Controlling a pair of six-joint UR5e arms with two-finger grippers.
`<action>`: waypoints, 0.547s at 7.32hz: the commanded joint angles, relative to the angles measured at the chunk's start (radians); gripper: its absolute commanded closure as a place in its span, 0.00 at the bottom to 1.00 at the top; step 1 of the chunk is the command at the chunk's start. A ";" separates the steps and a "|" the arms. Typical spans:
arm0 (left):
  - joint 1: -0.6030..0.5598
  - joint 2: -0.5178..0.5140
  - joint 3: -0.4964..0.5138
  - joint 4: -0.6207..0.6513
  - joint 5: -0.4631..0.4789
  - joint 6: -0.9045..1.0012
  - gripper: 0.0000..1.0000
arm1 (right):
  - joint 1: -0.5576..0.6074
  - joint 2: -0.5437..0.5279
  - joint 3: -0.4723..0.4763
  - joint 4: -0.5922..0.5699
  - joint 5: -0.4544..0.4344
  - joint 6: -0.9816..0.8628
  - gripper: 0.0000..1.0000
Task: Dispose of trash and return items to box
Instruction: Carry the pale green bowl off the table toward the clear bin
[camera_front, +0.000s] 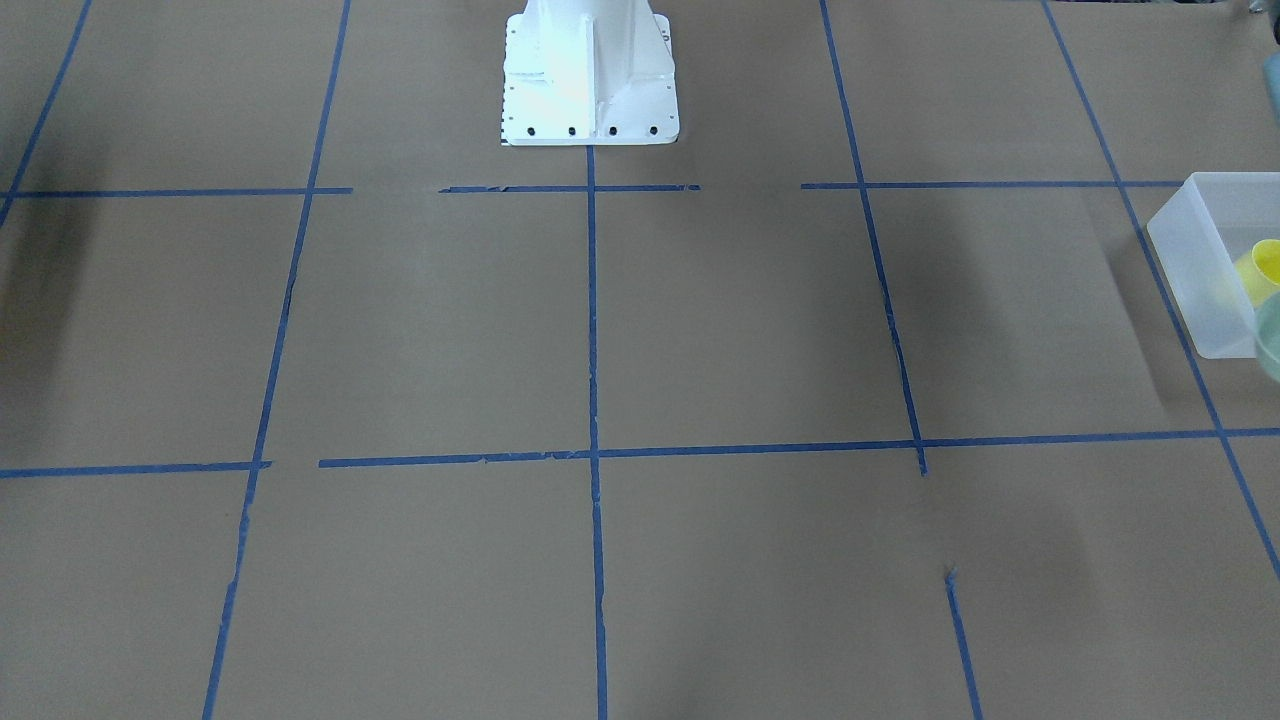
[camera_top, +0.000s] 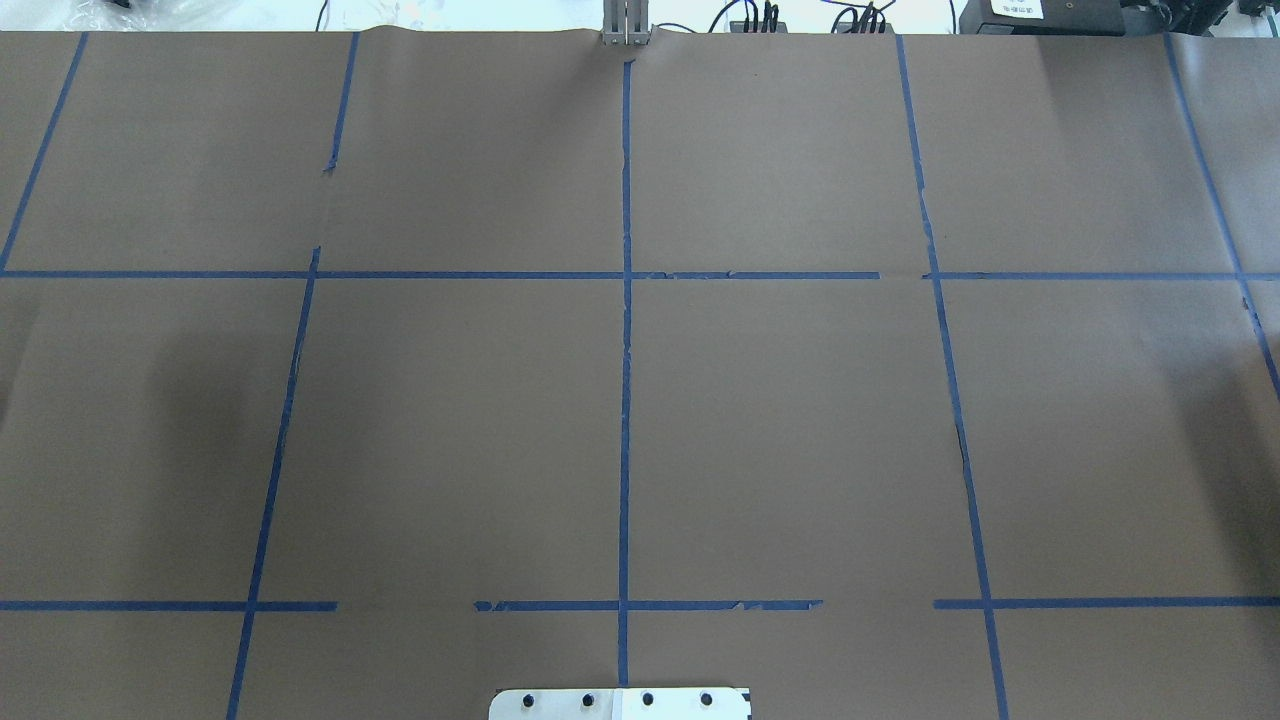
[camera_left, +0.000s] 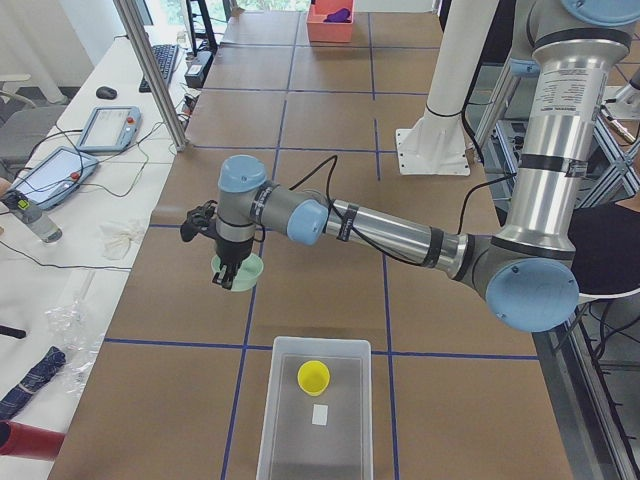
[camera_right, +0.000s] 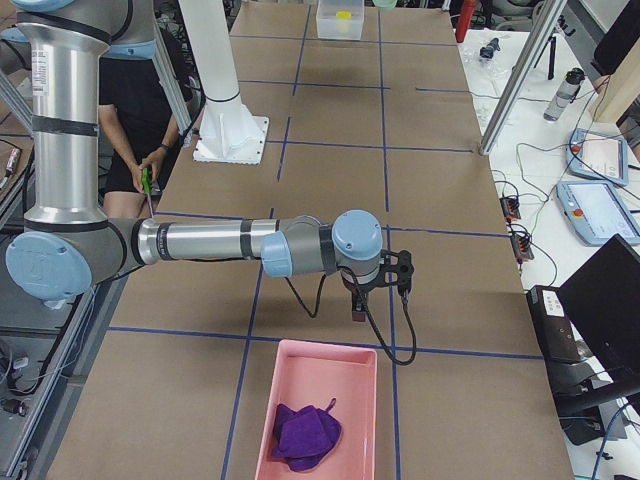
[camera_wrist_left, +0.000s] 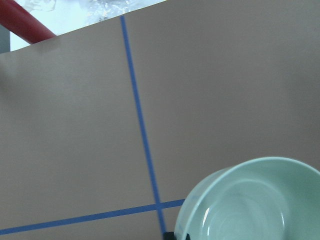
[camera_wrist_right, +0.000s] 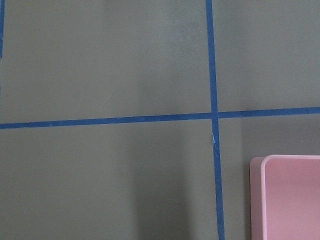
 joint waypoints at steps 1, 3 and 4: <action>-0.113 0.004 0.172 -0.019 0.005 0.225 1.00 | 0.015 -0.008 0.003 -0.002 -0.021 -0.001 0.00; -0.116 0.144 0.219 -0.154 0.029 0.247 1.00 | 0.017 -0.008 0.003 -0.002 -0.027 -0.001 0.00; -0.118 0.218 0.251 -0.243 0.046 0.249 1.00 | 0.023 -0.010 0.006 -0.001 -0.030 -0.001 0.00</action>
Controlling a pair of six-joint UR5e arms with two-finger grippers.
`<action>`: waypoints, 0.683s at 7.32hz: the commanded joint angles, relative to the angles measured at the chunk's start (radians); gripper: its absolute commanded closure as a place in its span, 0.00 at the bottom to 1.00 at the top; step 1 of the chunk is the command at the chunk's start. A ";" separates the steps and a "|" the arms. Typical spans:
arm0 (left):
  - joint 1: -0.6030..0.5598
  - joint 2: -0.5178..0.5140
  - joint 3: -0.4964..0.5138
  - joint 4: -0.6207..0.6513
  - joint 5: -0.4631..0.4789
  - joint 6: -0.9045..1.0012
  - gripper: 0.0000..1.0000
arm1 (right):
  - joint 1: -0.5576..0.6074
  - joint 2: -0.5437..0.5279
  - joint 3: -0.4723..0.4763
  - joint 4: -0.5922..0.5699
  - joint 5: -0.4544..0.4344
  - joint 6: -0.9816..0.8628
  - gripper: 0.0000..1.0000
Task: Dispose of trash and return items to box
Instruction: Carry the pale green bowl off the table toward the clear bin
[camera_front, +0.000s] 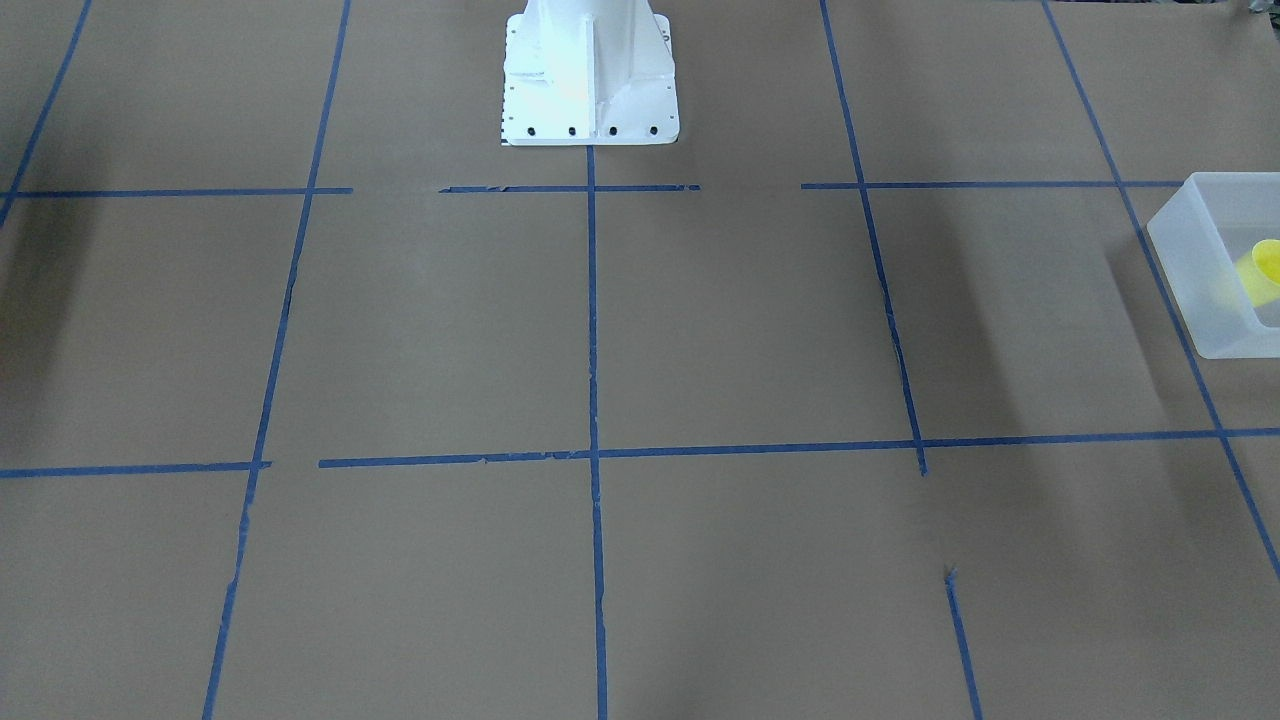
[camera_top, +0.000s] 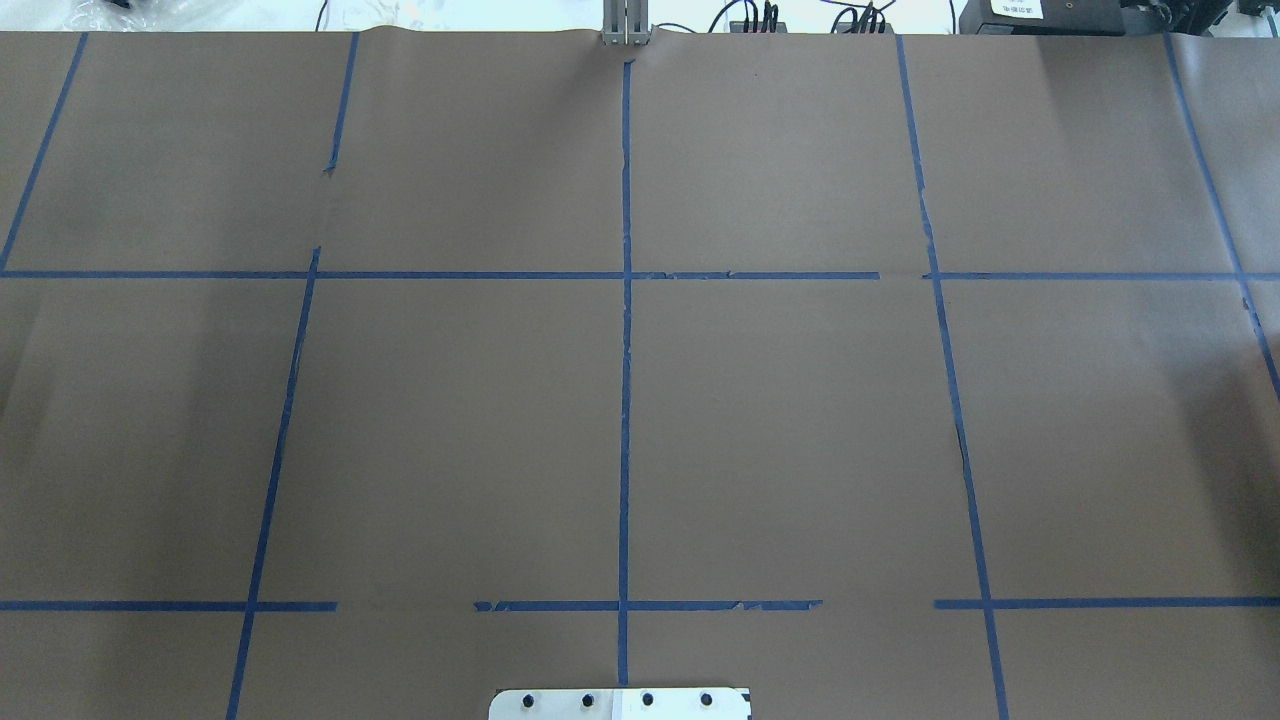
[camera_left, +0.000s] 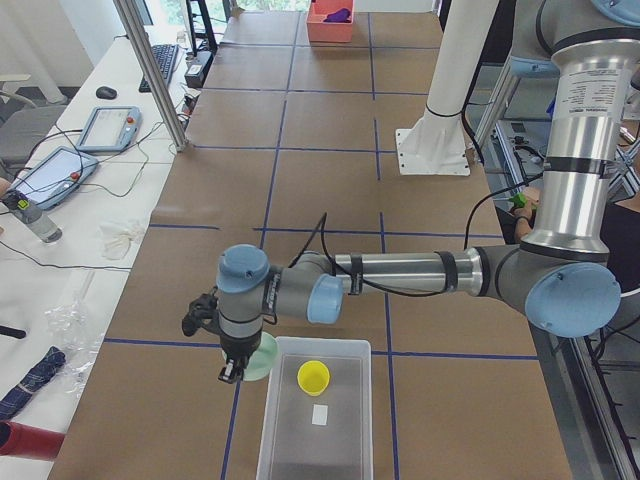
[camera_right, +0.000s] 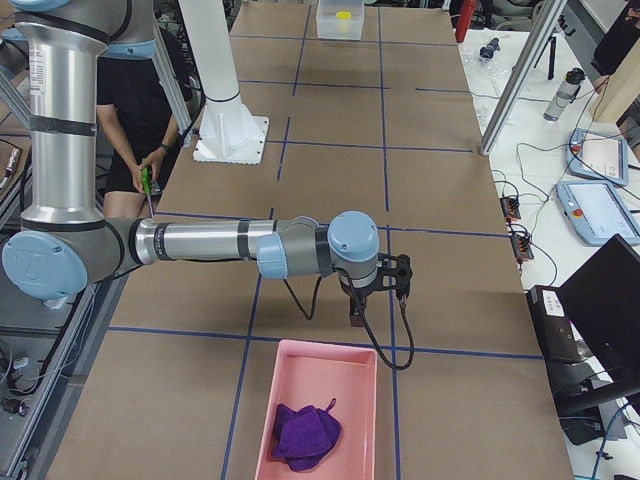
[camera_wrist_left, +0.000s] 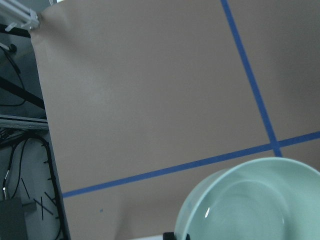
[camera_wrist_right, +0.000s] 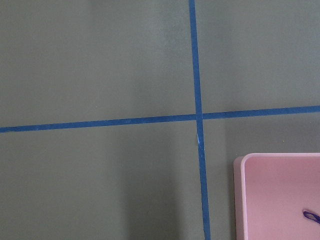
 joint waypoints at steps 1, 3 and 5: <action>-0.004 0.138 0.038 -0.135 0.022 0.009 1.00 | 0.007 -0.001 0.002 0.001 -0.027 0.000 0.00; -0.004 0.151 0.052 -0.140 0.059 0.009 1.00 | 0.009 -0.001 0.017 0.001 -0.036 0.000 0.00; -0.018 0.140 0.058 -0.138 0.090 0.003 0.01 | 0.009 -0.003 0.036 0.000 -0.034 0.000 0.00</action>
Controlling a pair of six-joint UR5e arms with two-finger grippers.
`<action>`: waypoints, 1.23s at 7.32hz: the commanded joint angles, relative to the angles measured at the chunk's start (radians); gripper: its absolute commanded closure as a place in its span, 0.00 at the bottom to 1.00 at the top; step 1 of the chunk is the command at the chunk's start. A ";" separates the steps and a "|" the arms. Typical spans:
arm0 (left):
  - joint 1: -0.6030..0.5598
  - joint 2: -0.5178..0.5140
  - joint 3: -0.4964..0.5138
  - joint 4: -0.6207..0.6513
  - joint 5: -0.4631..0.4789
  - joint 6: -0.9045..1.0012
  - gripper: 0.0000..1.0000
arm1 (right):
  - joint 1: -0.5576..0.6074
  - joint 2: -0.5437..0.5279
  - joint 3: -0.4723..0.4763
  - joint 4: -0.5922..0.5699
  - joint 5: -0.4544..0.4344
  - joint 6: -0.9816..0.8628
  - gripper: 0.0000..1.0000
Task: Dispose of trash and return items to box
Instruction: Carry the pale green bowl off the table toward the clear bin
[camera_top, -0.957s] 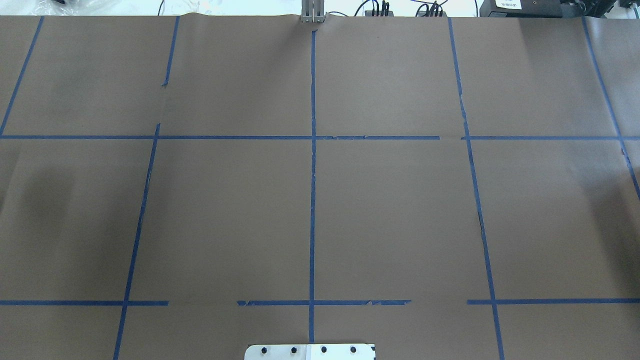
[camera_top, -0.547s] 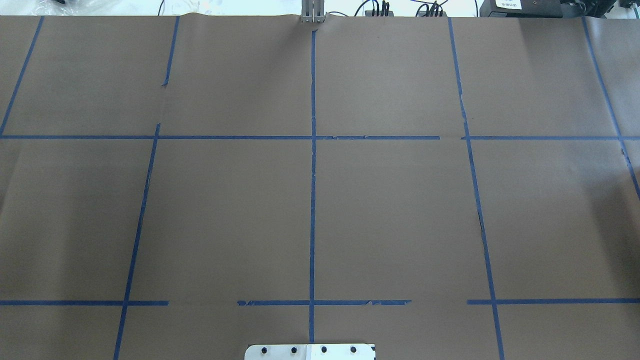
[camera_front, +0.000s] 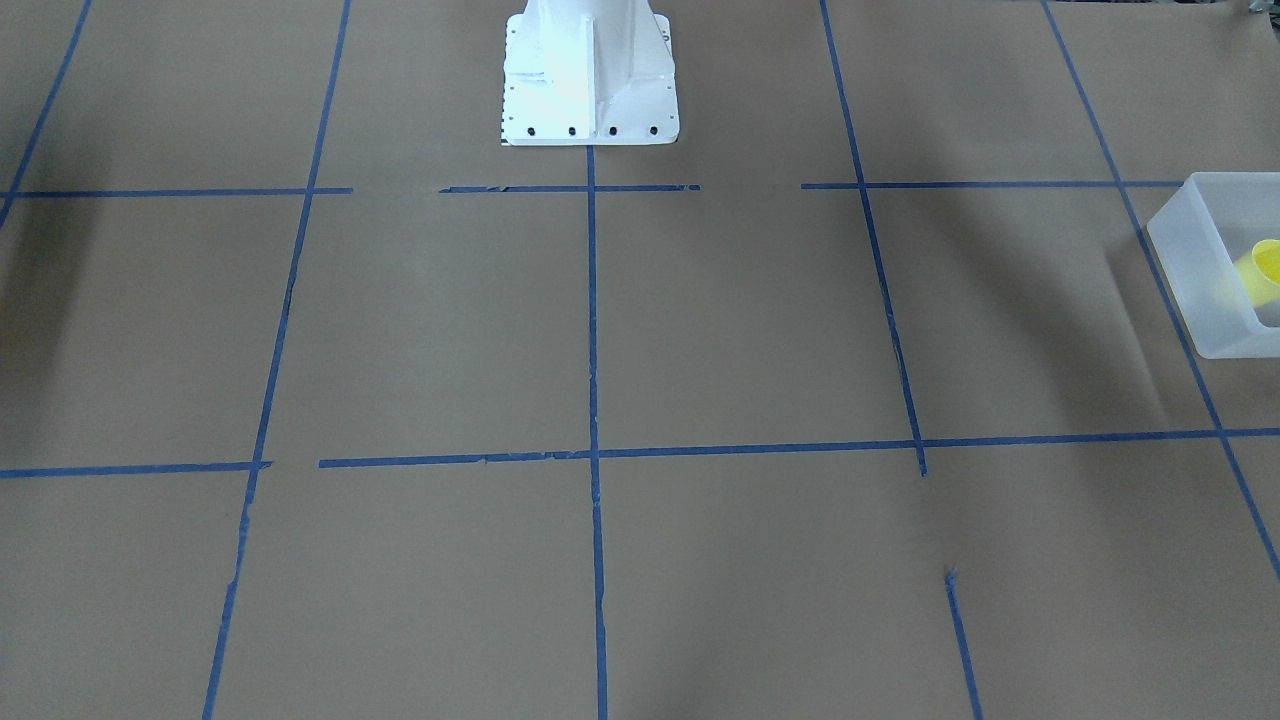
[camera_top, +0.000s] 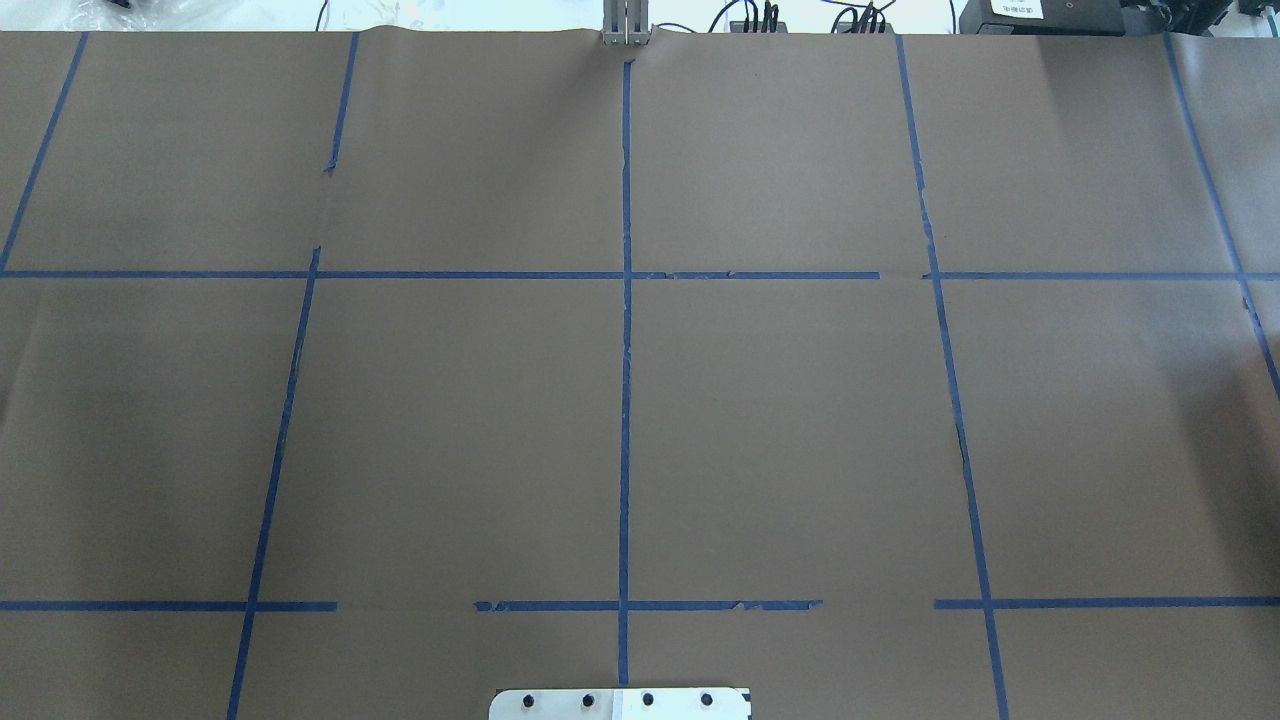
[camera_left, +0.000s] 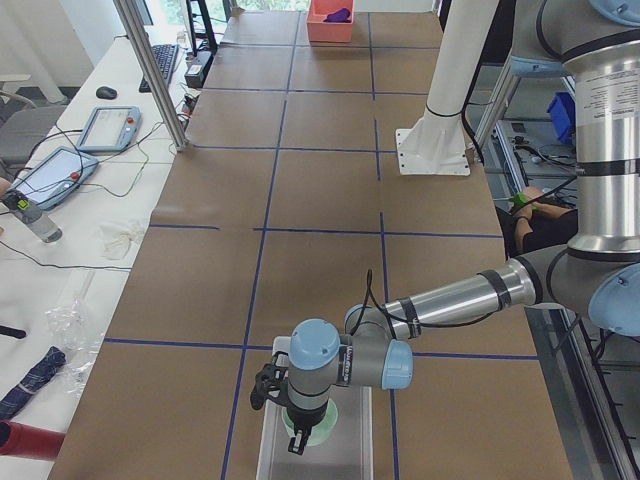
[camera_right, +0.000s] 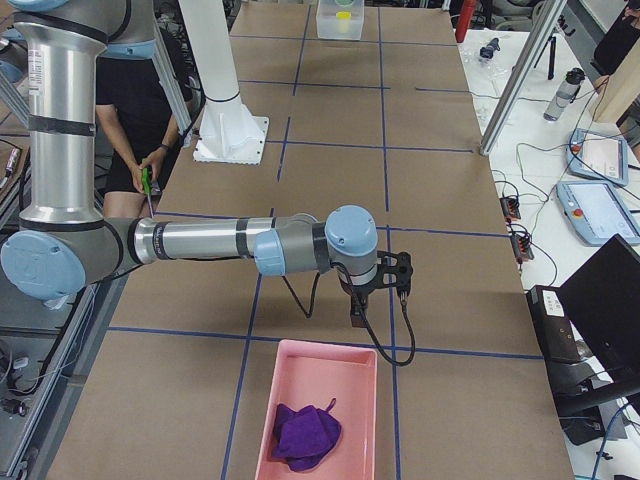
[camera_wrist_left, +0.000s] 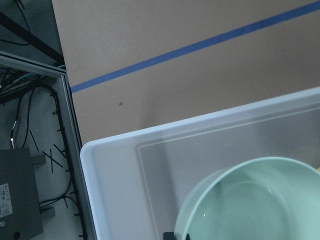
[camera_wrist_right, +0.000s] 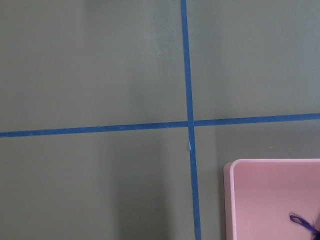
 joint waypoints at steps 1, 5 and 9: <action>-0.024 -0.008 0.002 -0.001 0.014 -0.001 0.00 | 0.000 -0.001 0.012 -0.001 0.001 0.000 0.00; -0.064 -0.065 -0.105 0.018 -0.107 -0.091 0.00 | 0.002 -0.011 0.029 0.001 0.001 0.000 0.00; -0.056 -0.098 -0.257 0.225 -0.244 -0.213 0.00 | -0.007 -0.028 0.038 0.001 0.000 0.000 0.00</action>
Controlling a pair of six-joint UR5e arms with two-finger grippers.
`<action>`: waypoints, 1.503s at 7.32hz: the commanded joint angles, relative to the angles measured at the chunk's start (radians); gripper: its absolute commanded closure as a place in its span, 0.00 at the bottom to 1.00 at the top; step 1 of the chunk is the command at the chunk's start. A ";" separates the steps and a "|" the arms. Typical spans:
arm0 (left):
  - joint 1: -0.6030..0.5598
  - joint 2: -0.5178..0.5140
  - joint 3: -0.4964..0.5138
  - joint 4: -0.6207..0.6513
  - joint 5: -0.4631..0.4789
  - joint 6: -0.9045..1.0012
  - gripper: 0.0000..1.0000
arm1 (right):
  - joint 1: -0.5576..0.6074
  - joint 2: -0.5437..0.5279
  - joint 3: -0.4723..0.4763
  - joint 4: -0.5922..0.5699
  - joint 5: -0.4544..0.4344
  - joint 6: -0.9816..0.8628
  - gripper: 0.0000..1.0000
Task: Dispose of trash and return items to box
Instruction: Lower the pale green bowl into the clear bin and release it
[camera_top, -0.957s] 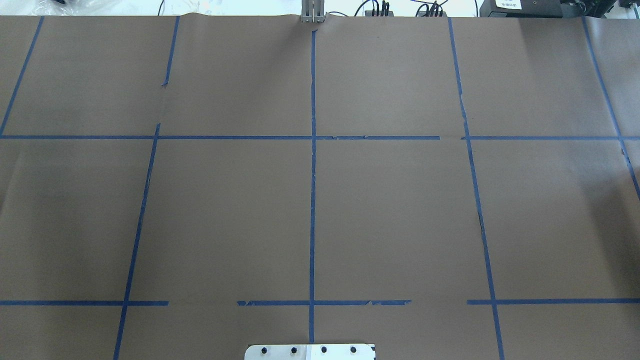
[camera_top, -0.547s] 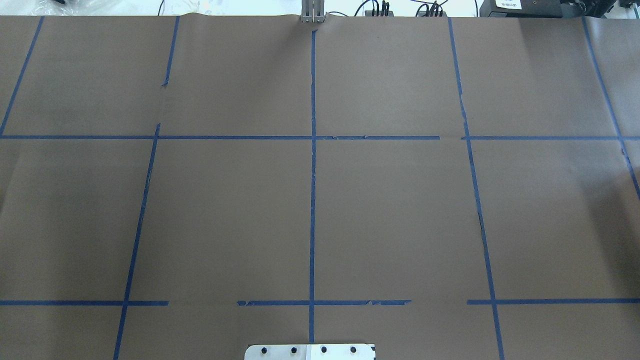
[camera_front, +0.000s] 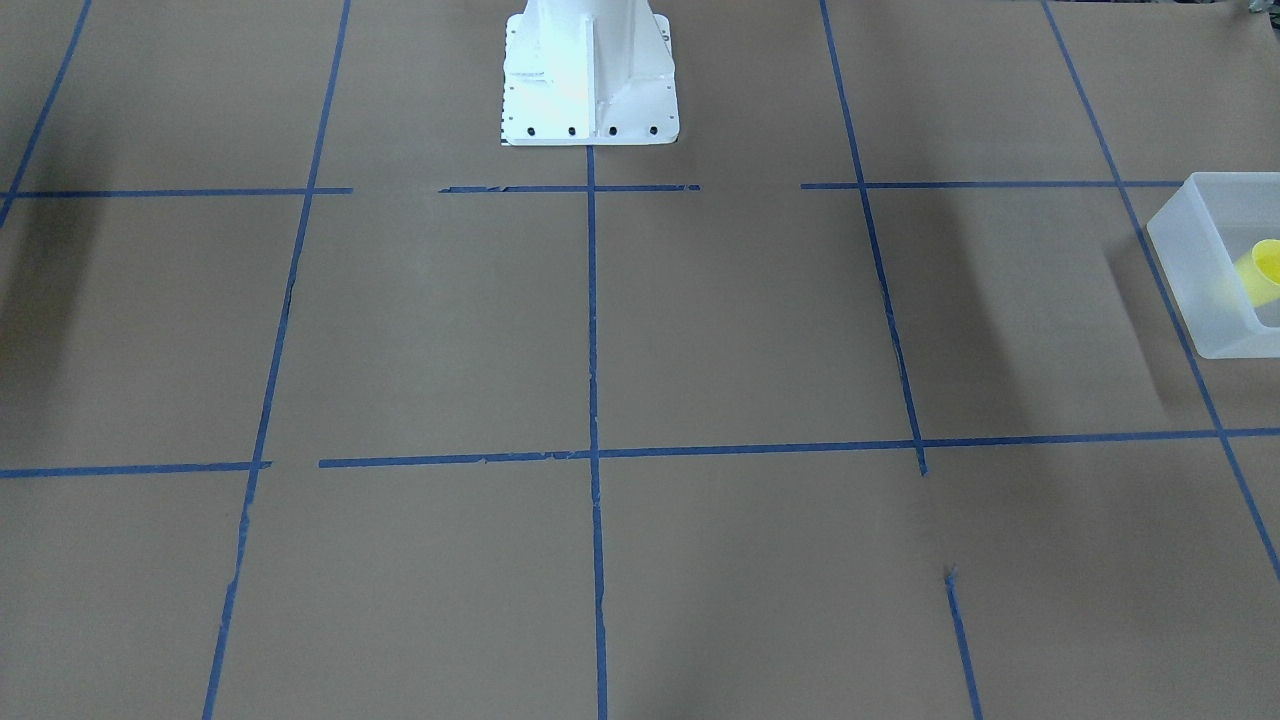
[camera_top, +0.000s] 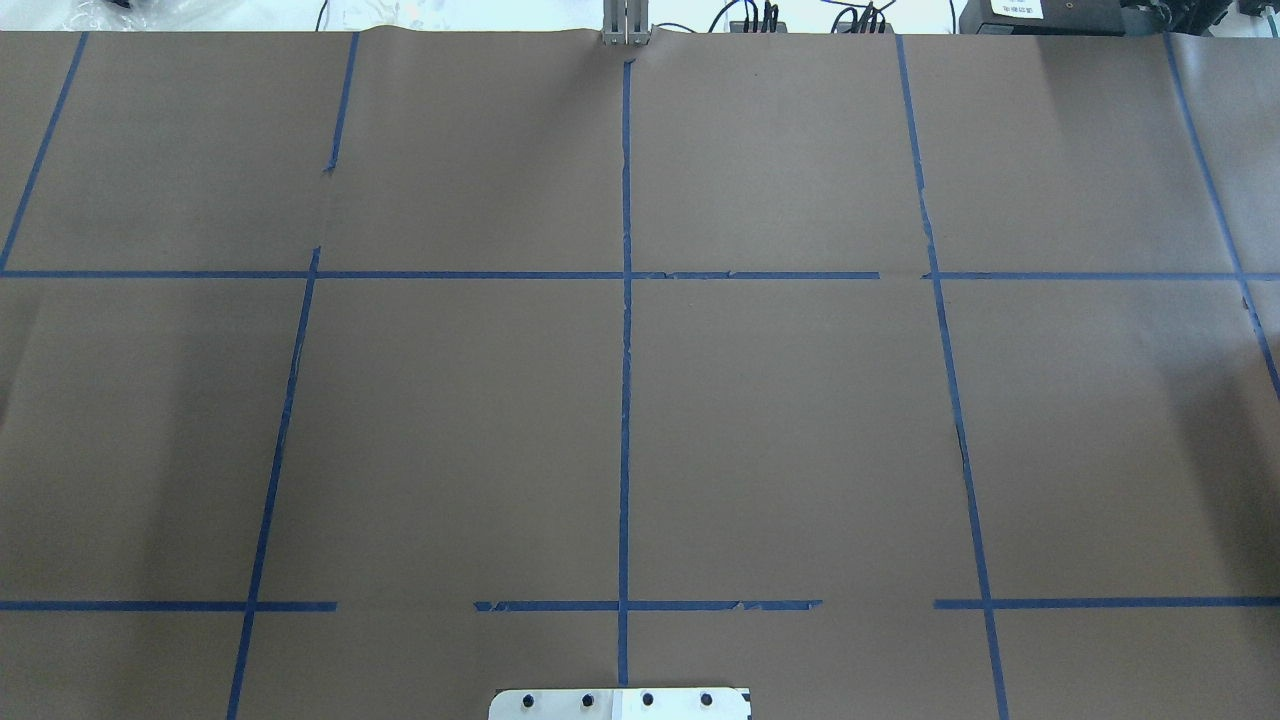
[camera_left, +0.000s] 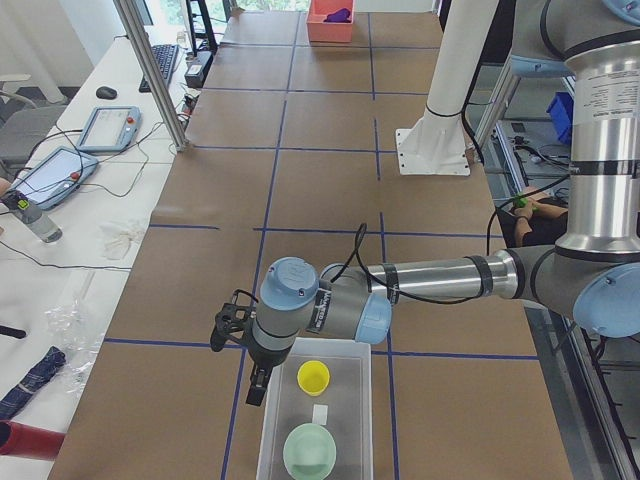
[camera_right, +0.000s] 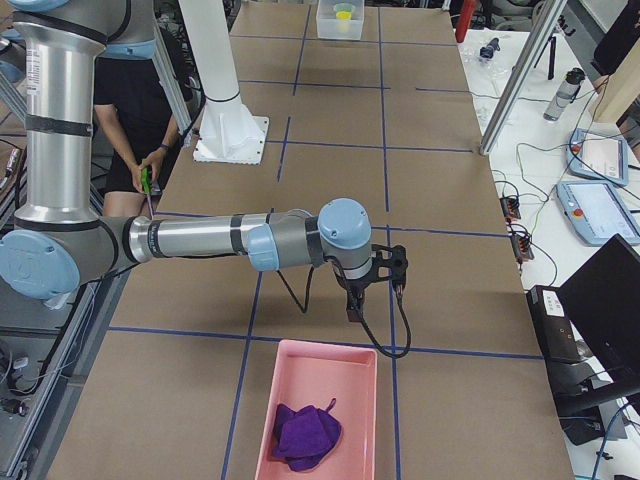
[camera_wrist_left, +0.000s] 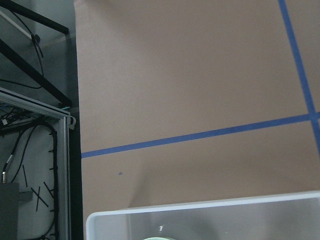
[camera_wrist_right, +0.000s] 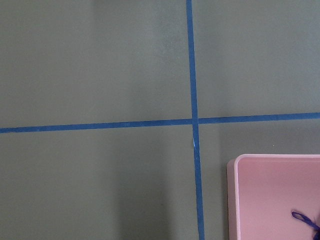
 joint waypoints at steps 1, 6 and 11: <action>0.013 -0.019 -0.074 0.162 -0.061 -0.013 0.00 | -0.008 -0.004 0.000 0.000 0.000 0.000 0.00; 0.122 -0.016 -0.091 0.168 -0.090 -0.107 0.00 | -0.010 -0.015 -0.006 -0.002 0.014 0.000 0.00; 0.122 -0.010 -0.086 0.170 -0.088 -0.107 0.00 | -0.010 -0.035 -0.009 -0.003 0.014 0.000 0.00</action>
